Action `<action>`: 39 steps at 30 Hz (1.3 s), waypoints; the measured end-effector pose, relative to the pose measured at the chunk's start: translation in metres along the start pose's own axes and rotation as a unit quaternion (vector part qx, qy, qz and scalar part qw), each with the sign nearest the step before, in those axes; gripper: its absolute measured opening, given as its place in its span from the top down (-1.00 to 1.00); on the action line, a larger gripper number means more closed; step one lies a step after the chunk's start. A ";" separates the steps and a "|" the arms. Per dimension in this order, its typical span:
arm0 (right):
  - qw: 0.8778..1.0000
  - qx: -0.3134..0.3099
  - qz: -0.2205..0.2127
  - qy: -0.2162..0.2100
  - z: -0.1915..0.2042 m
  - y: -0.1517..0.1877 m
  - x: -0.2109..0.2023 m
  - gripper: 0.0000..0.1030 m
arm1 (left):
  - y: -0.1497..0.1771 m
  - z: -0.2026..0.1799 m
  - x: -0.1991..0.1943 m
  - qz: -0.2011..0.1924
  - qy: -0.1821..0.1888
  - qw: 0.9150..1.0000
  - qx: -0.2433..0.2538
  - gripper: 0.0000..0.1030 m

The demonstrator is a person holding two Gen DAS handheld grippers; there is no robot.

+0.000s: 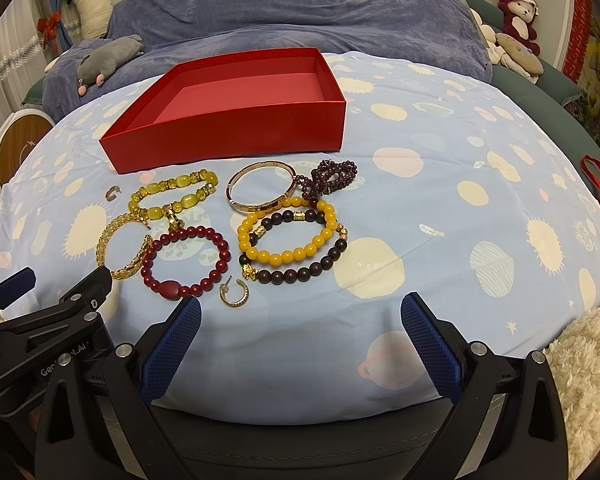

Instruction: Organize jewelry

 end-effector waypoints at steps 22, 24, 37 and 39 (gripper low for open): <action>1.000 -0.001 -0.002 0.000 0.000 -0.001 -0.001 -0.87 | -0.002 0.000 -0.002 -0.005 0.000 1.000 0.000 -0.86; 1.000 -0.003 -0.007 -0.002 0.001 -0.001 -0.002 -0.87 | -0.003 0.000 -0.005 -0.009 -0.003 1.000 0.001 -0.86; 1.000 0.009 -0.013 -0.001 0.001 -0.005 -0.014 -0.87 | -0.004 0.000 -0.013 -0.006 0.005 1.000 0.006 -0.86; 1.000 0.006 -0.015 -0.001 0.001 -0.006 -0.017 -0.87 | -0.004 0.001 -0.013 -0.003 0.007 1.000 0.005 -0.86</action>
Point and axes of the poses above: each gripper's, at about its wrist camera, not at the fingertips, and x roughly the way its jaws point, z to its left, y to its underside, the point moved 5 cm from there along x, roughly the way its jaws point, and after that the axes turned 7 degrees about -z, right-handed, at the moved point
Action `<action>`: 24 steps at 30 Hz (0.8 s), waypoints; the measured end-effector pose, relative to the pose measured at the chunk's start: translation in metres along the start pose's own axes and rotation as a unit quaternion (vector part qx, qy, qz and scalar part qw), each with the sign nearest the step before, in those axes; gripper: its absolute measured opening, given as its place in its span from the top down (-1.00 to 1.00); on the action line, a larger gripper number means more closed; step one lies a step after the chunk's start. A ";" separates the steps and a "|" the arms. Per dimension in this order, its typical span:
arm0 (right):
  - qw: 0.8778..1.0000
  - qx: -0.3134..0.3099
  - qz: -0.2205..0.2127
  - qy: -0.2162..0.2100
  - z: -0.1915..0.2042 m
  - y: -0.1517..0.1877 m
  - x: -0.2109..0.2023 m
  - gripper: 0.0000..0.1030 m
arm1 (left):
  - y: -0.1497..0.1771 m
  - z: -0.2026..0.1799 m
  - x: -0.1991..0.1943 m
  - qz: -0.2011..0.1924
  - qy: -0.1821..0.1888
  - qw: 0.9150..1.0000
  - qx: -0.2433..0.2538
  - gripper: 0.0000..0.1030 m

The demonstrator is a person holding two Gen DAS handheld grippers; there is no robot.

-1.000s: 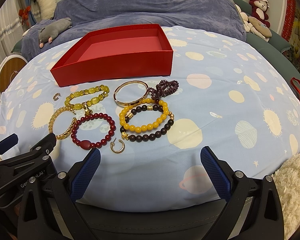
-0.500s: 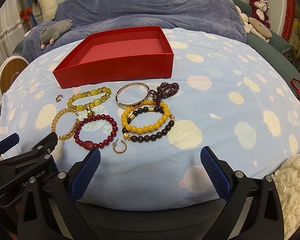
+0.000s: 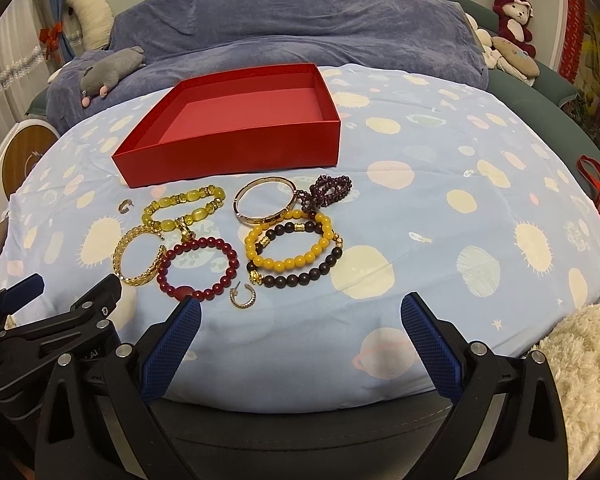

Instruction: Organize jewelry

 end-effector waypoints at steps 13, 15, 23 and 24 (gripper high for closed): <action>1.000 0.006 0.001 0.000 -0.005 -0.004 -0.007 -0.87 | -0.001 -0.001 -0.004 0.004 0.016 1.000 0.001 -0.87; 1.000 0.007 0.001 0.004 -0.007 -0.004 -0.007 -0.87 | -0.001 -0.001 -0.004 0.007 0.021 1.000 -0.003 -0.87; 1.000 0.018 0.011 0.013 -0.017 -0.006 -0.005 -0.87 | -0.001 0.004 0.000 0.013 0.016 1.000 -0.016 -0.87; 1.000 0.018 0.013 0.015 -0.017 -0.006 -0.004 -0.87 | -0.001 0.004 0.000 0.014 0.016 1.000 -0.015 -0.87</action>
Point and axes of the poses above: each gripper's, at about its wrist camera, not at the fingertips, and x roughly the way its jaws point, z to its left, y to its underside, the point moved 5 cm from there along x, roughly the way its jaws point, and after that the axes turned 7 degrees about -z, right-handed, at the moved point
